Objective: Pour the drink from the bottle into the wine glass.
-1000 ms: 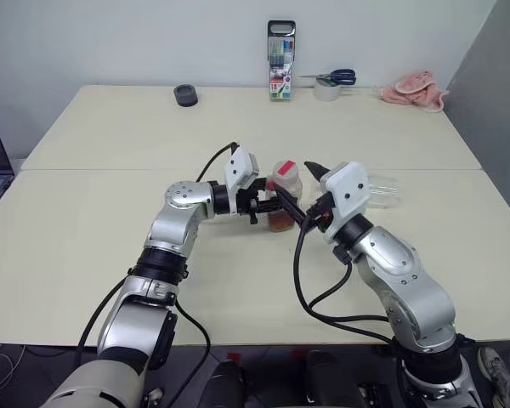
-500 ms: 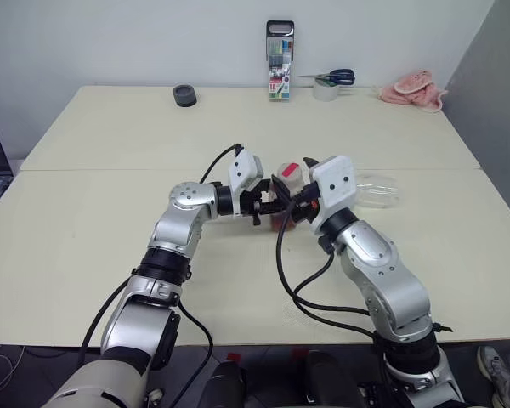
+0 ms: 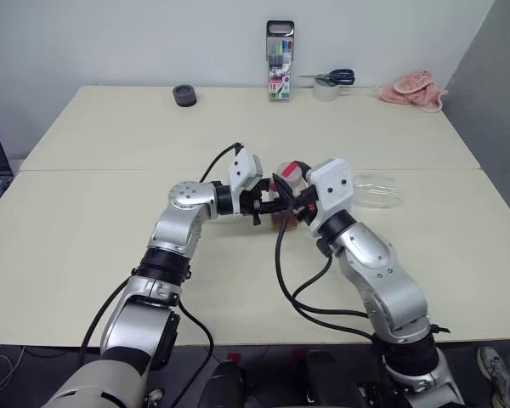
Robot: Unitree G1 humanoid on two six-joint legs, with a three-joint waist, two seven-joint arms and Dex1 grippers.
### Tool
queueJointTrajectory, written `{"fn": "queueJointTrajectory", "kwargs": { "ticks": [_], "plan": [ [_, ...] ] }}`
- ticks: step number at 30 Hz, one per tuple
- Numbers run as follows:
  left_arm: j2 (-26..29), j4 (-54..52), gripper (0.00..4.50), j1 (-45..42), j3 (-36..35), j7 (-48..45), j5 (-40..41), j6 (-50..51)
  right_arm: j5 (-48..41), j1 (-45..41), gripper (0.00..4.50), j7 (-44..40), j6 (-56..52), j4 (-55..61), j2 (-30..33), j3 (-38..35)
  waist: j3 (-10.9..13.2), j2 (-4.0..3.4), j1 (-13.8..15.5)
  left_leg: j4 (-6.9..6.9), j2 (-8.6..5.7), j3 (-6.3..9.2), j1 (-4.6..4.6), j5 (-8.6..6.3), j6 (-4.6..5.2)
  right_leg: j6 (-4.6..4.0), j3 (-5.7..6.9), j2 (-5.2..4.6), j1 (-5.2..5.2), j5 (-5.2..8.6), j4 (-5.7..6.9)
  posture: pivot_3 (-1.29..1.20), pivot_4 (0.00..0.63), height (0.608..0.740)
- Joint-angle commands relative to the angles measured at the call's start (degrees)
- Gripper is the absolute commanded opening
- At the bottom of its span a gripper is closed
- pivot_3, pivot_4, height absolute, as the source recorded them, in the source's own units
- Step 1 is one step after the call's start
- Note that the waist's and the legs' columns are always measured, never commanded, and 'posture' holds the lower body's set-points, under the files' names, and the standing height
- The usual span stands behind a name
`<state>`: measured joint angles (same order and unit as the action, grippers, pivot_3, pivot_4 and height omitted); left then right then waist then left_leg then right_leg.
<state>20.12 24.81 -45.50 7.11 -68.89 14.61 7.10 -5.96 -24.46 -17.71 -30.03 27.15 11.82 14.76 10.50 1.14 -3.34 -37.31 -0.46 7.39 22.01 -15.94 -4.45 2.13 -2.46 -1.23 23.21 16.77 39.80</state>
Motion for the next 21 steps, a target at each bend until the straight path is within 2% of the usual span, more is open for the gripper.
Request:
{"fn": "queueJointTrajectory", "kwargs": {
  "ticks": [1,2,4,7,9,16,21],
  "plan": [
    [3.72,-0.66,1.71,-1.73,0.94,-6.76,0.36,0.14,-9.69,-5.38,1.88,-23.41,6.34,-3.84,11.00,-3.91,0.00,0.00,-0.07,0.01,0.00,-0.01,-0.01,-0.04,0.08,0.00,0.01,0.01,-0.02,0.00,-0.02,0.00,0.150,0.740],
    [4.47,-0.04,1.71,-2.30,1.38,-8.45,0.07,-0.85,-12.73,-7.18,1.88,-28.96,6.04,-6.34,14.01,-5.07,0.00,0.00,-0.07,-0.02,0.00,0.00,-0.01,-0.07,0.14,0.00,0.04,0.01,-0.04,0.00,-0.01,0.00,0.150,0.740],
    [4.94,0.86,1.71,-3.62,1.43,-9.68,0.17,-1.64,-17.37,-10.16,1.88,-34.62,3.16,-9.70,17.57,-6.37,0.01,0.00,0.00,0.00,0.01,0.04,-0.03,-0.09,0.19,0.00,0.08,0.03,-0.08,0.00,-0.05,0.00,0.150,0.740],
    [4.50,1.83,1.71,-5.06,0.65,-9.33,0.64,-2.57,-20.46,-11.28,1.88,-34.45,-0.84,-9.56,17.77,-6.47,0.00,0.00,-0.01,-0.07,0.04,0.09,0.01,-0.10,0.19,0.00,0.10,0.03,-0.08,0.00,-0.03,0.00,0.150,0.740],
    [3.69,2.39,1.71,-5.36,-0.31,-7.67,1.11,-2.67,-19.50,-10.53,1.88,-31.80,0.08,-8.78,16.33,-6.60,0.00,0.00,-0.01,-0.07,0.03,0.09,0.01,-0.09,0.18,0.00,0.09,0.02,-0.06,0.00,0.01,0.00,0.150,0.740],
    [2.66,0.30,1.69,-3.60,-1.39,-5.78,2.58,-1.19,-17.21,-7.93,4.31,-26.48,1.84,-6.47,14.69,-8.38,0.01,0.00,-0.01,-0.28,0.02,0.14,0.12,-0.09,0.17,0.00,0.09,0.01,0.02,0.00,0.11,0.00,0.150,0.740],
    [2.51,-0.11,1.69,-3.32,-1.59,-6.00,2.50,-0.84,-15.96,-4.81,4.31,-21.53,1.42,-1.03,13.09,-7.58,0.01,0.00,0.05,-0.52,-0.01,0.24,0.35,-0.07,0.12,0.00,0.14,0.00,0.02,0.00,0.11,0.00,0.150,0.740]
  ]
}}
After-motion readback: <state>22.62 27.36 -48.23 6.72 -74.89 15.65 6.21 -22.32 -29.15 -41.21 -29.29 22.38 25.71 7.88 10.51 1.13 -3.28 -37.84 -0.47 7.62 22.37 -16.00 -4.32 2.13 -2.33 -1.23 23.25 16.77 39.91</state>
